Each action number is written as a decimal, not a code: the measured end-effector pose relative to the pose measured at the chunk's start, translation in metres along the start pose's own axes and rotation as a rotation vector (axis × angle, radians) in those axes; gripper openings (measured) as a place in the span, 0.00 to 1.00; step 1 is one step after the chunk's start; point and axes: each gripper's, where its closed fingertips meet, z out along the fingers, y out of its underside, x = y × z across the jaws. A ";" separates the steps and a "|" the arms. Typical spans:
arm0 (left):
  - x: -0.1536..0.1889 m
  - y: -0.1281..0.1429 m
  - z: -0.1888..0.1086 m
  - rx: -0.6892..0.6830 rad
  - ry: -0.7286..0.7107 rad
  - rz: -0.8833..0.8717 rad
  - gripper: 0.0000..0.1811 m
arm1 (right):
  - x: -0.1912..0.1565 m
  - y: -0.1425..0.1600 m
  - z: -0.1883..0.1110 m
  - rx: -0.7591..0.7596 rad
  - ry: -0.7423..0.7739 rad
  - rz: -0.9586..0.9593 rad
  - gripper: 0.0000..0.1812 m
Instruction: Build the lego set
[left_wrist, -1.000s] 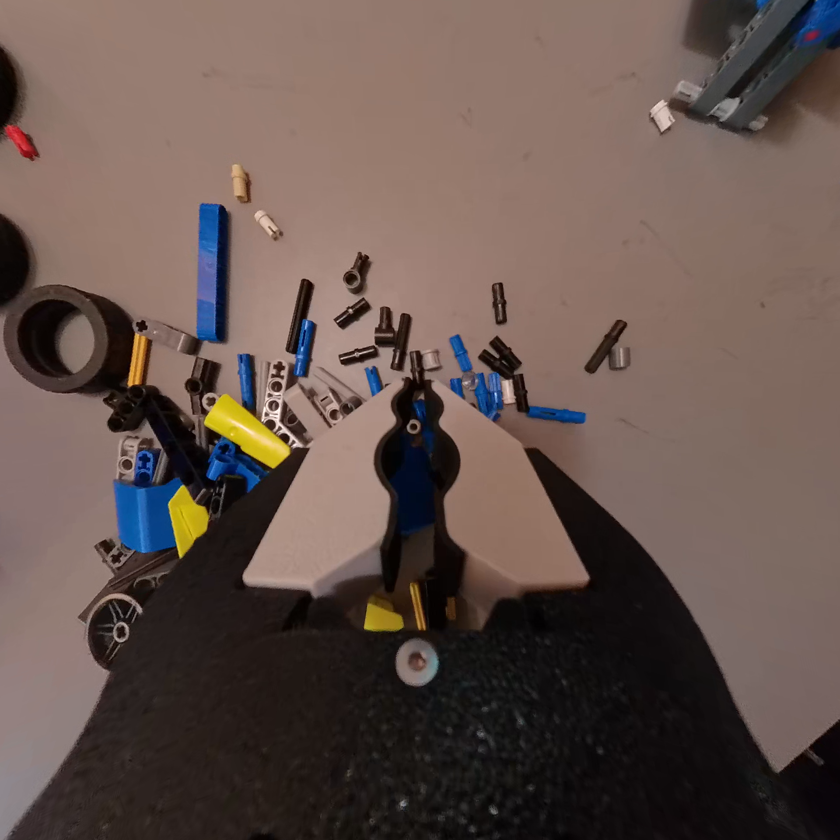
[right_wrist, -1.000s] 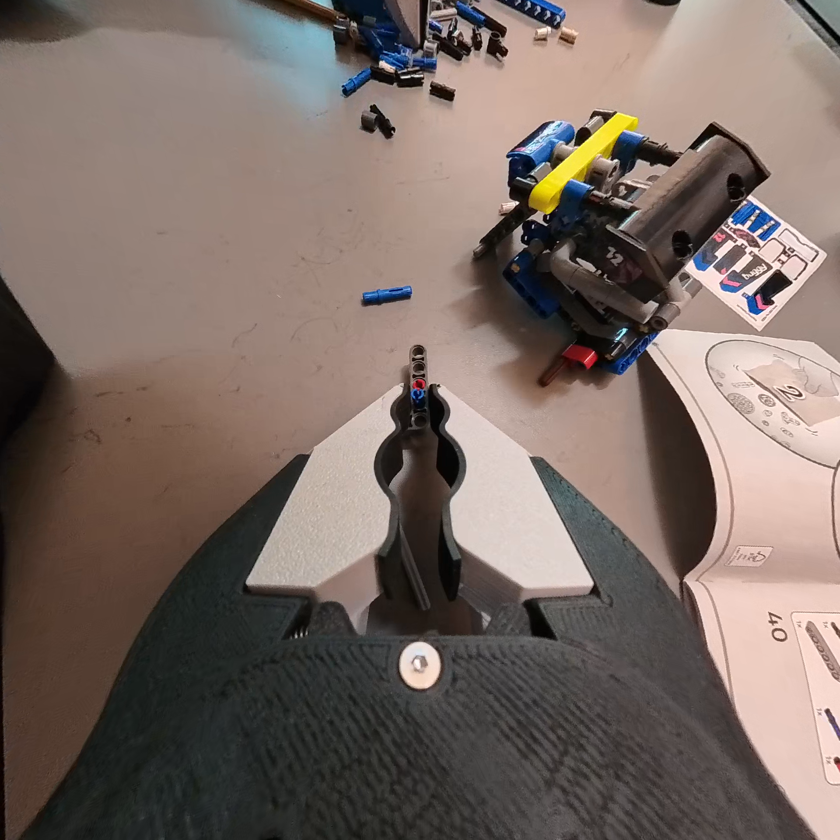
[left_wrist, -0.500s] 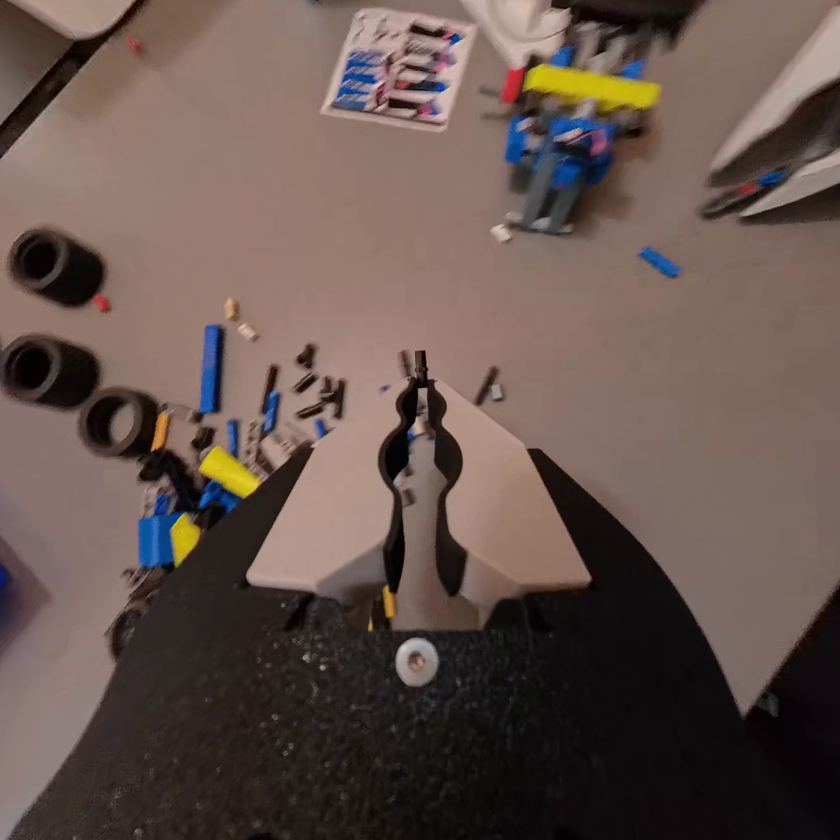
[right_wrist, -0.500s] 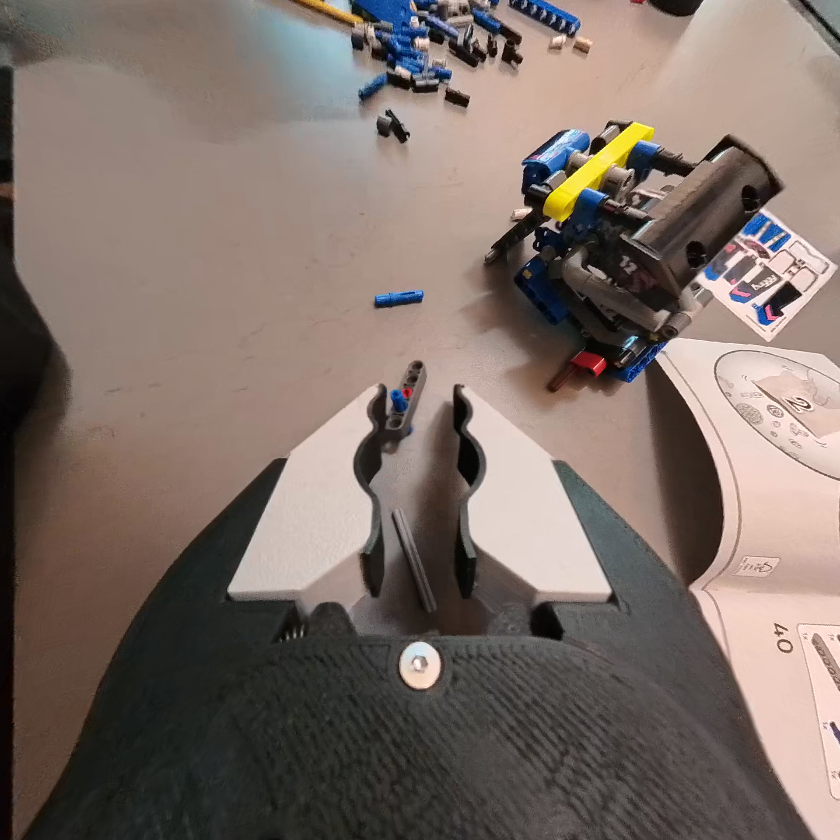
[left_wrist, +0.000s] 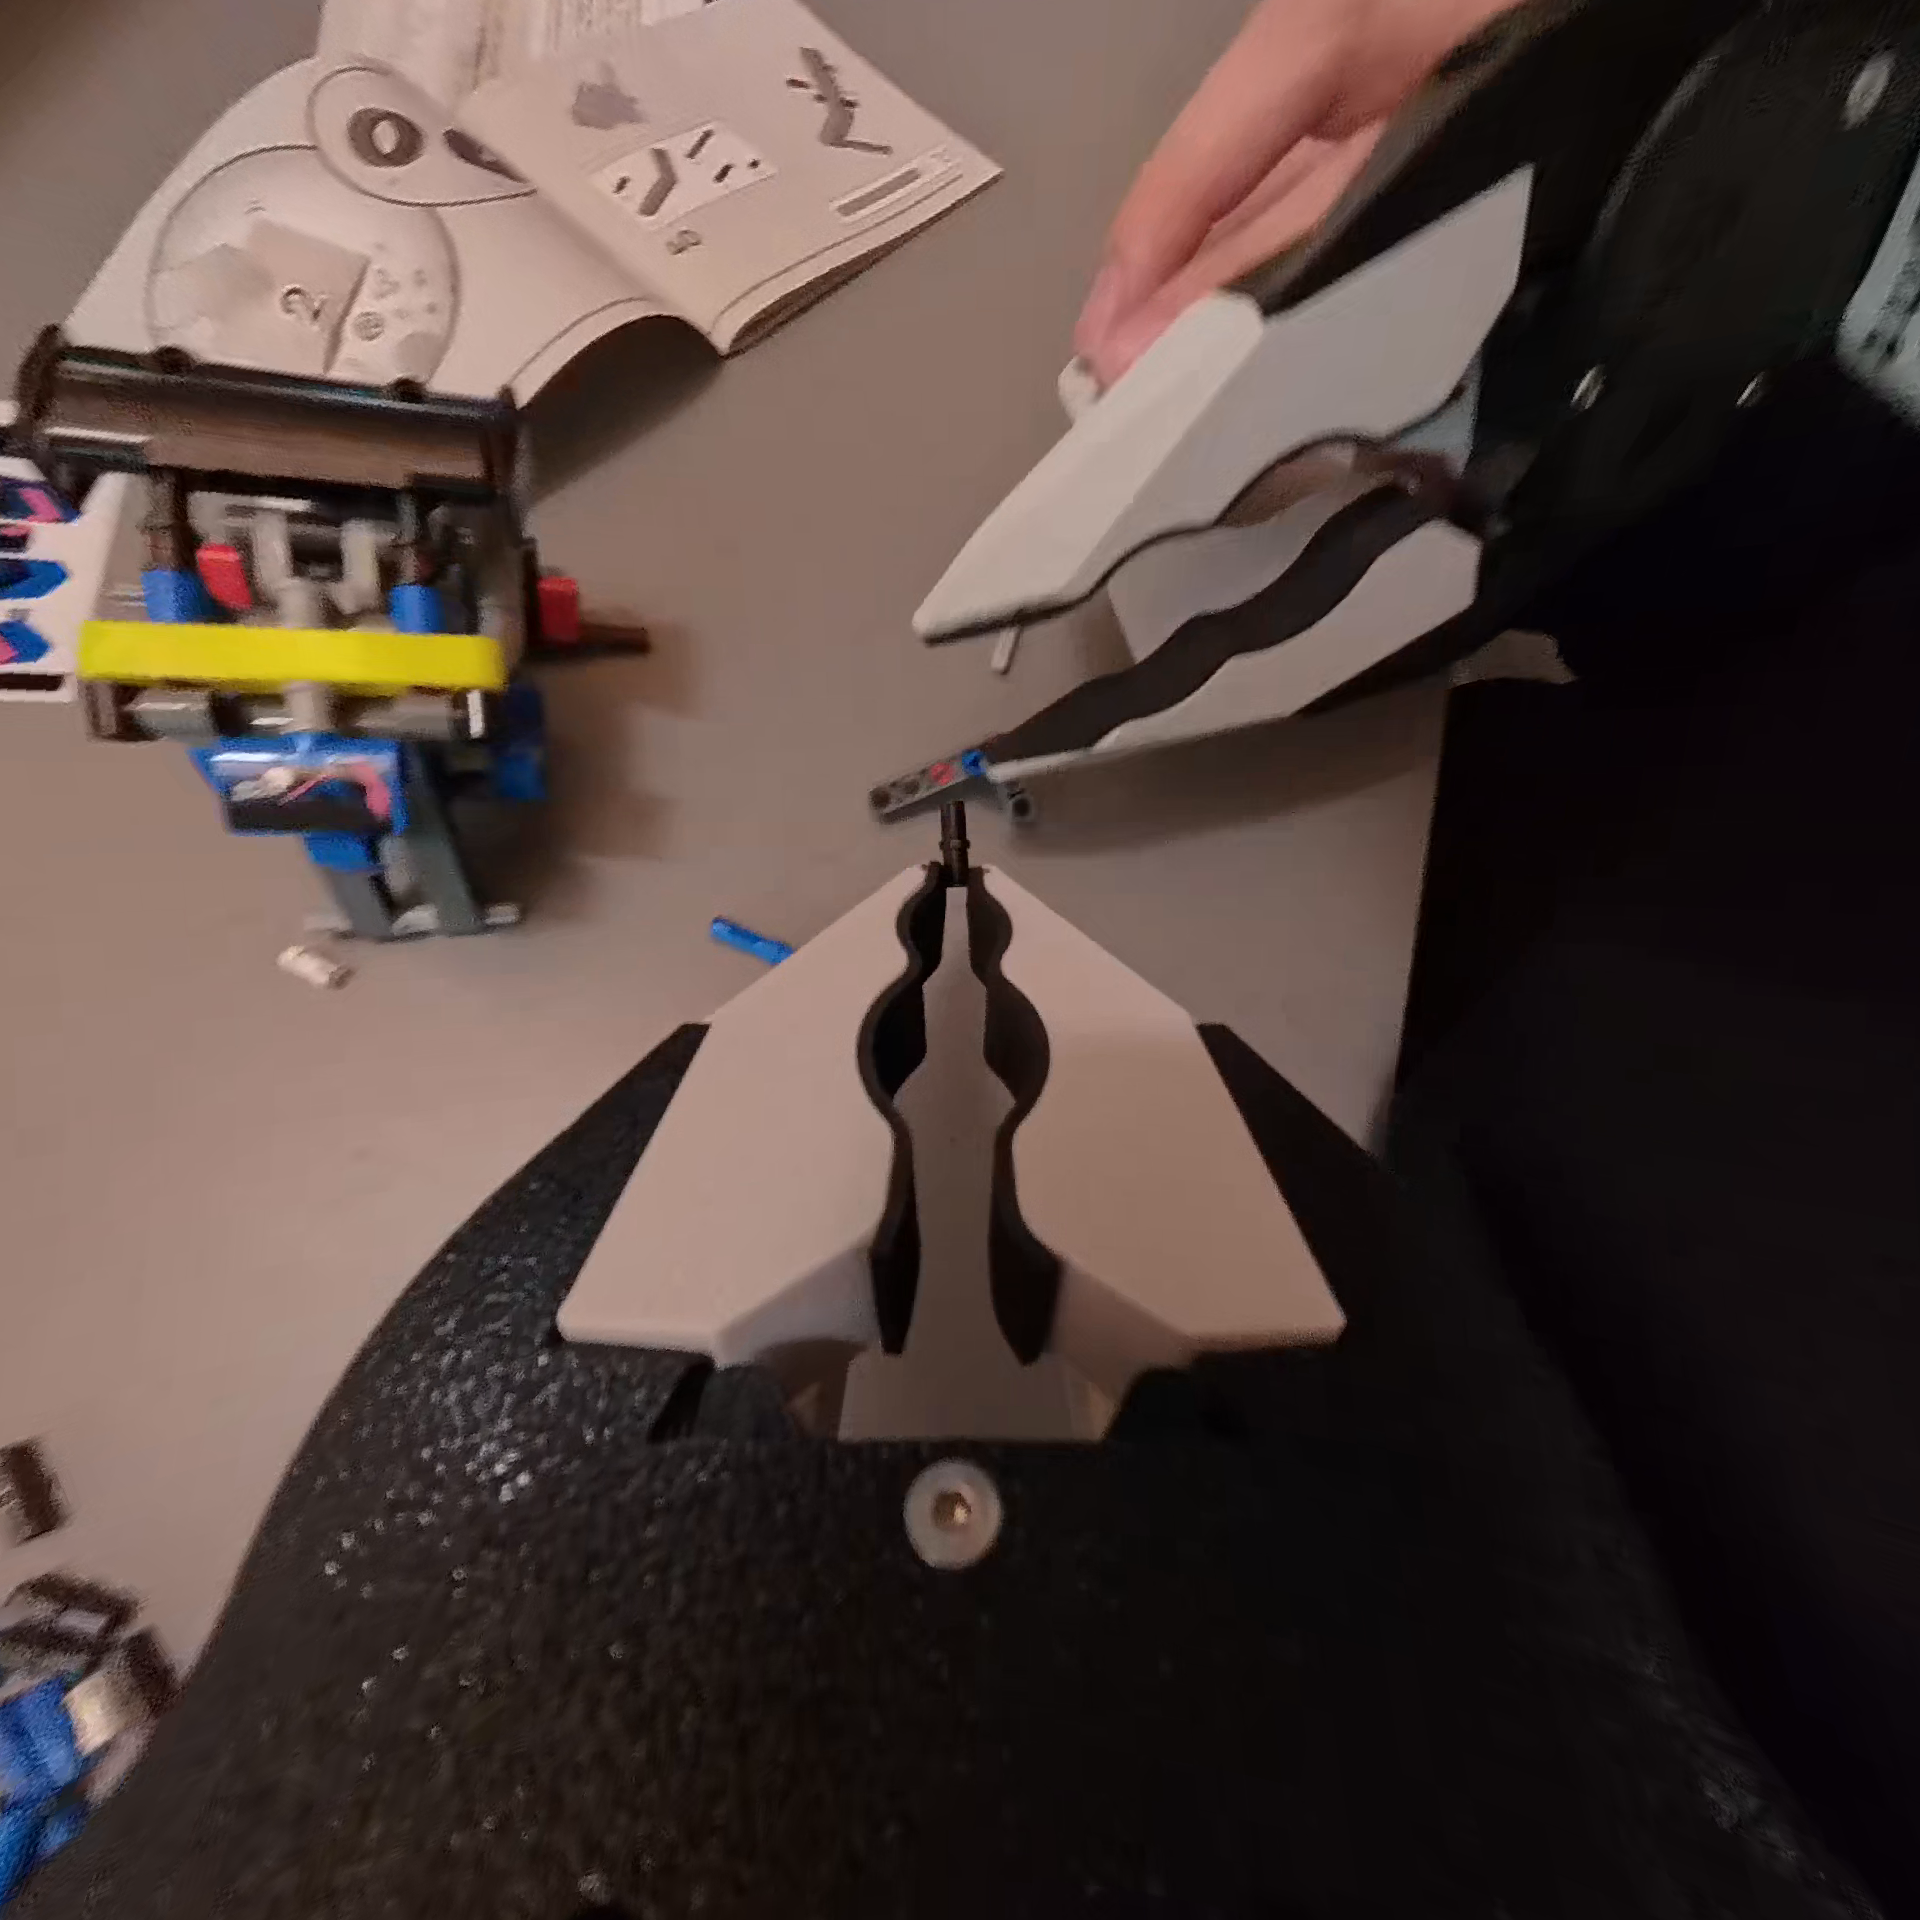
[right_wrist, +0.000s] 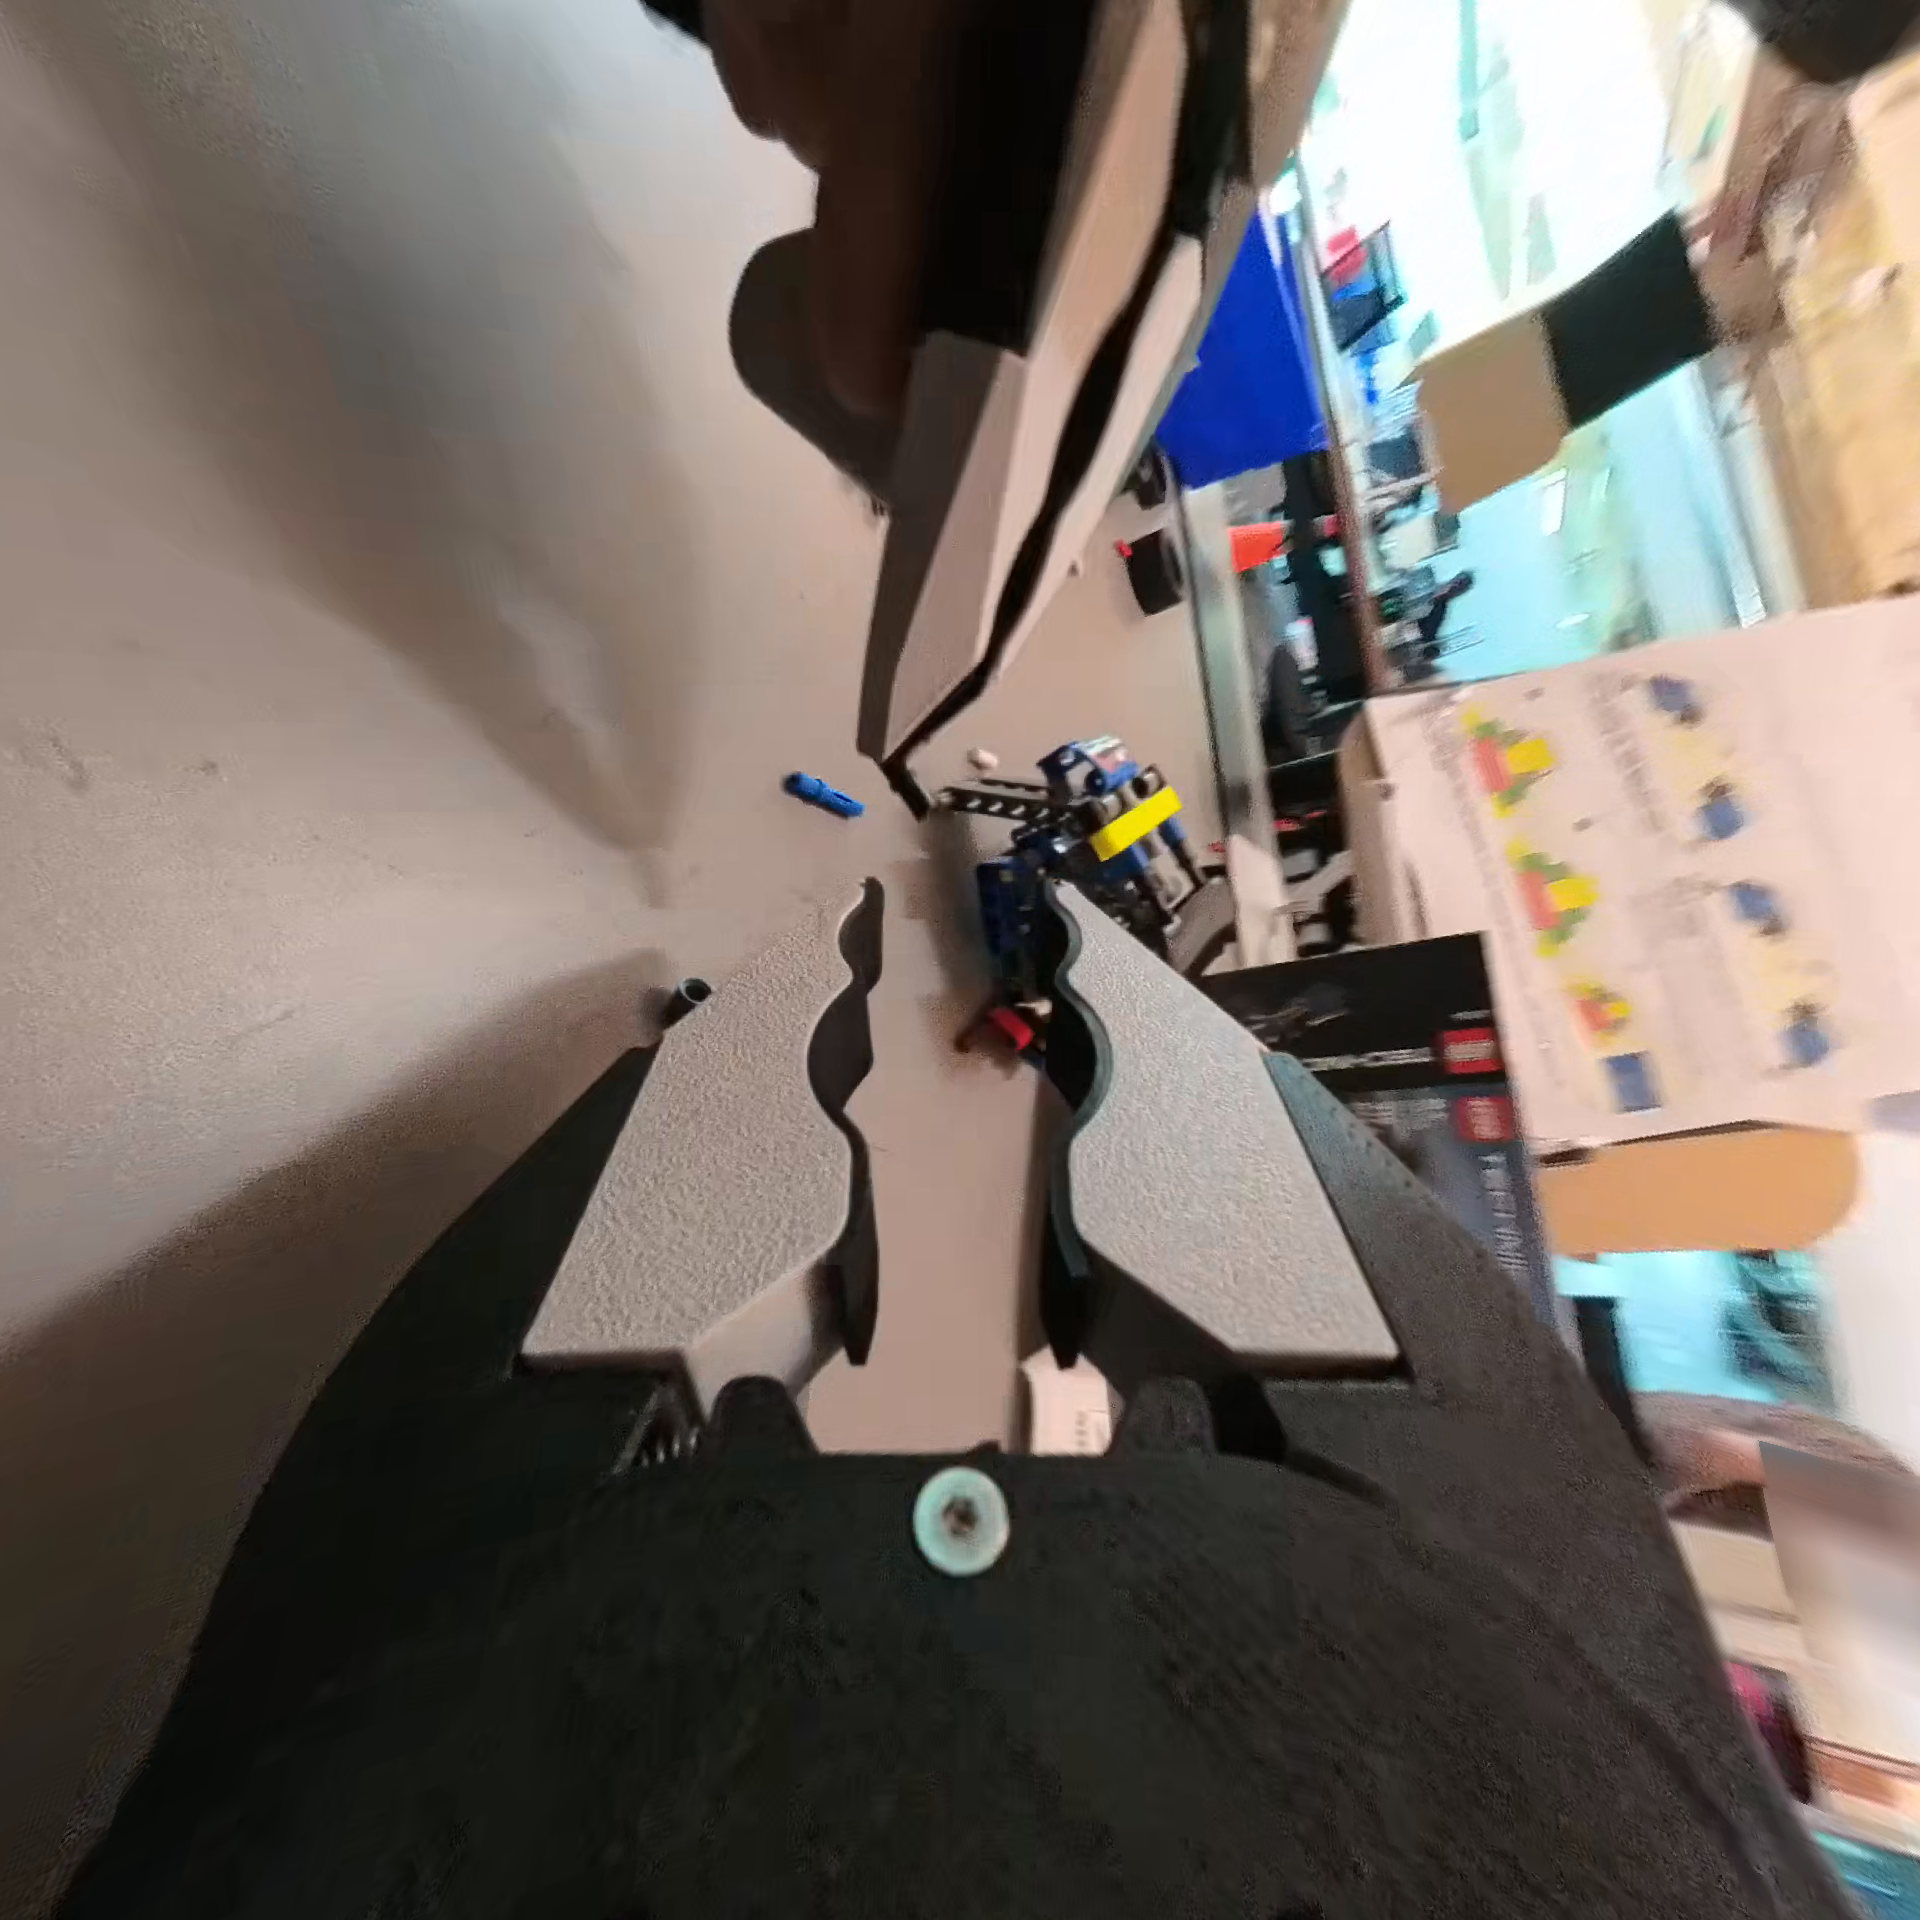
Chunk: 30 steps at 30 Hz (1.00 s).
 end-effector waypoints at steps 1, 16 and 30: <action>0.004 -0.002 0.002 0.007 0.009 -0.006 0.01 | 0.001 -0.001 0.000 -0.006 0.036 -0.035 0.16; 0.030 -0.015 0.020 0.036 0.052 -0.061 0.01 | -0.012 0.002 -0.023 -0.006 0.060 -0.087 0.11; 0.026 -0.042 0.014 0.232 0.026 -0.028 0.01 | 0.005 0.003 -0.025 0.030 0.123 0.236 0.02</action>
